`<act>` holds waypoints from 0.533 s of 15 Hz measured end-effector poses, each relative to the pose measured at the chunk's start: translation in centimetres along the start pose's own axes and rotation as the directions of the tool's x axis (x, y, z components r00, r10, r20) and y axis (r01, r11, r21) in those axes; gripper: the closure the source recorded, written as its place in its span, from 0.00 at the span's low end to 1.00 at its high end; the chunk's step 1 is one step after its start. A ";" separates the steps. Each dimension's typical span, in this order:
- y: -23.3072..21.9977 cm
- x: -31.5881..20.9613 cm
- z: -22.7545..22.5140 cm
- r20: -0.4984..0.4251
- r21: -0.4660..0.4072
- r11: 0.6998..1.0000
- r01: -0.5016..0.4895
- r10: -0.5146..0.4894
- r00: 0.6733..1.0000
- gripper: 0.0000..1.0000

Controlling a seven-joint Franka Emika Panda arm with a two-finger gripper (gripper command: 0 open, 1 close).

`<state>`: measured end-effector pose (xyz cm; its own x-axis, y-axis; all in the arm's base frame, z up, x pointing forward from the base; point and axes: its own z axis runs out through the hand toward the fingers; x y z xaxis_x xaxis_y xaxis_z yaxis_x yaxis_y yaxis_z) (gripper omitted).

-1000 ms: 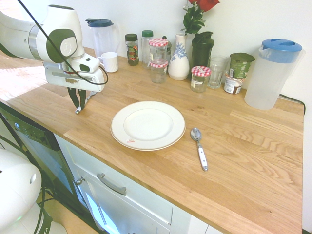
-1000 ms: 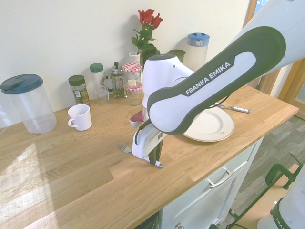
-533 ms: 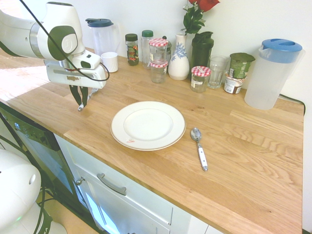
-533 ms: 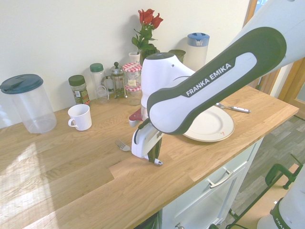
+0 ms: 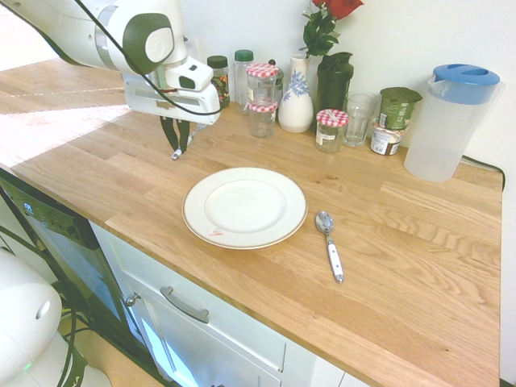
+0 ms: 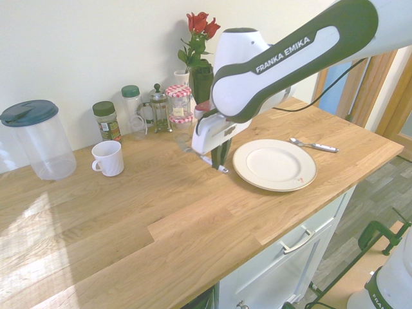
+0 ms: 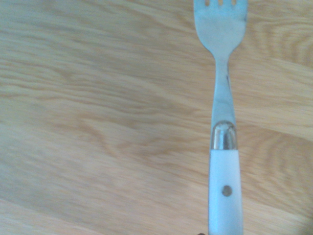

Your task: Put the fork into the plate

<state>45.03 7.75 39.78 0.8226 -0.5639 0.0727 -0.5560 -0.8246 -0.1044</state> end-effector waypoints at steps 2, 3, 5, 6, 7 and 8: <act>2.6 1.2 -2.3 -0.005 -0.004 0.999 -0.034 0.034 0.999 1.00; 3.7 1.4 -3.2 -0.004 -0.009 0.999 -0.051 0.051 0.999 1.00; 5.6 0.9 -3.9 0.006 -0.021 0.997 -0.076 0.076 0.997 1.00; 6.4 0.3 -3.6 0.015 -0.029 0.996 -0.086 0.086 0.996 1.00; 7.3 -0.2 -3.1 0.026 -0.039 0.995 -0.096 0.097 0.995 1.00; 8.2 -0.8 -2.6 0.040 -0.050 0.993 -0.107 0.109 0.993 1.00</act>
<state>39.51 1.35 41.42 0.7614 -0.6479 0.0215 -0.6458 -0.7610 -0.0620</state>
